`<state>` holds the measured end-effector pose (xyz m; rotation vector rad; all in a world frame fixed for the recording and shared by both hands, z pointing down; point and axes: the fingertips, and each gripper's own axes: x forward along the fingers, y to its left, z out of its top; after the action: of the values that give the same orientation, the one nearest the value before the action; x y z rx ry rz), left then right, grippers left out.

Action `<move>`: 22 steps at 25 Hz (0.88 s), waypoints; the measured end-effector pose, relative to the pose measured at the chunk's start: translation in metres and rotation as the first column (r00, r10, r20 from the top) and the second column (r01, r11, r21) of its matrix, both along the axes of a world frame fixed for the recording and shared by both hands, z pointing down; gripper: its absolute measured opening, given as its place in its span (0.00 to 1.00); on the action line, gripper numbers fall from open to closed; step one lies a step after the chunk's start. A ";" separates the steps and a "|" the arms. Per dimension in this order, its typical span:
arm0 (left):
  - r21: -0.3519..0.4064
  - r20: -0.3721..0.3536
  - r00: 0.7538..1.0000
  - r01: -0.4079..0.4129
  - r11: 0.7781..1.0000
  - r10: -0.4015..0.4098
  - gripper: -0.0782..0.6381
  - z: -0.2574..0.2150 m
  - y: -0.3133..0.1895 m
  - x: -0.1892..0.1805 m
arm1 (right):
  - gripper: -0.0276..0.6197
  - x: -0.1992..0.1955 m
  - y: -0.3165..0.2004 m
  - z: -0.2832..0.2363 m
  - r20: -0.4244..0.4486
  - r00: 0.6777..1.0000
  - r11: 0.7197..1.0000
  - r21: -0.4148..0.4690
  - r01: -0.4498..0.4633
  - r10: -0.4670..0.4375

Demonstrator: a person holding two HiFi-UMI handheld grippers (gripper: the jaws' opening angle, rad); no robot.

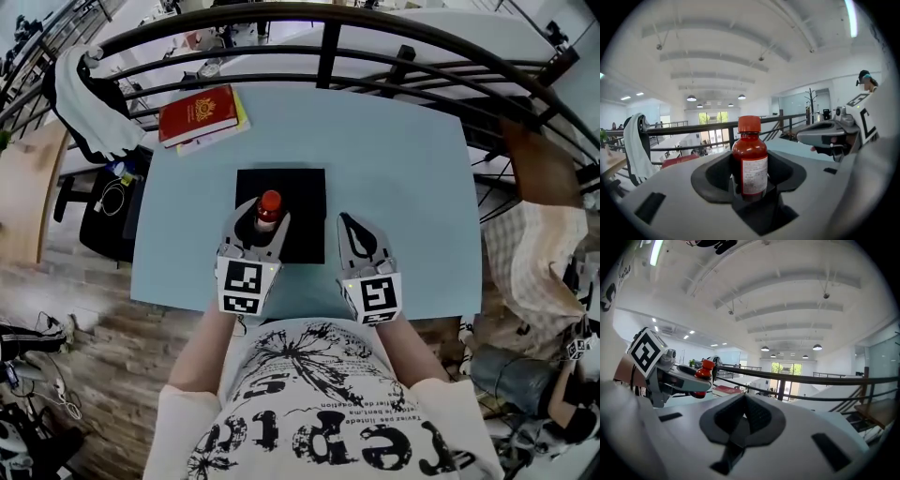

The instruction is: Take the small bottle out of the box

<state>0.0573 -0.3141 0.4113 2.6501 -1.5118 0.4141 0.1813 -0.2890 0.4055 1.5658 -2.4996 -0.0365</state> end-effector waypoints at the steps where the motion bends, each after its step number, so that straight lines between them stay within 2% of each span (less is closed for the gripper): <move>1: 0.045 -0.023 1.000 -0.001 0.999 0.002 0.43 -0.011 0.003 0.000 | 0.06 0.002 0.001 -0.006 0.009 1.000 1.000 0.016 -0.005 0.004; 3: 0.109 -0.069 0.998 0.002 0.994 0.006 0.43 -0.027 0.010 -0.001 | 0.06 0.005 0.003 -0.018 0.029 1.000 0.999 0.047 -0.007 0.006; 6: 0.143 -0.118 0.993 -0.002 0.990 0.019 0.43 -0.040 0.018 -0.002 | 0.06 0.008 0.005 -0.033 0.053 0.999 0.996 0.086 0.000 -0.004; 11: 0.202 -0.107 0.992 -0.042 0.978 0.065 0.43 -0.052 0.030 0.007 | 0.06 0.020 0.010 -0.044 0.084 0.996 0.993 0.115 -0.039 0.029; 17: 0.217 -0.122 0.991 -0.026 0.976 0.054 0.43 -0.060 0.035 0.009 | 0.06 0.020 0.016 -0.047 0.071 0.997 0.992 0.121 -0.024 0.015; 22: 0.231 -0.107 0.993 -0.028 0.972 0.054 0.43 -0.064 0.035 0.014 | 0.06 0.026 0.018 -0.053 0.065 0.998 0.990 0.137 -0.036 0.027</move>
<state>0.0712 -0.2789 0.3471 2.8254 -1.5598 0.0934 0.2072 -0.2713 0.3521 1.6838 -2.5697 -0.1625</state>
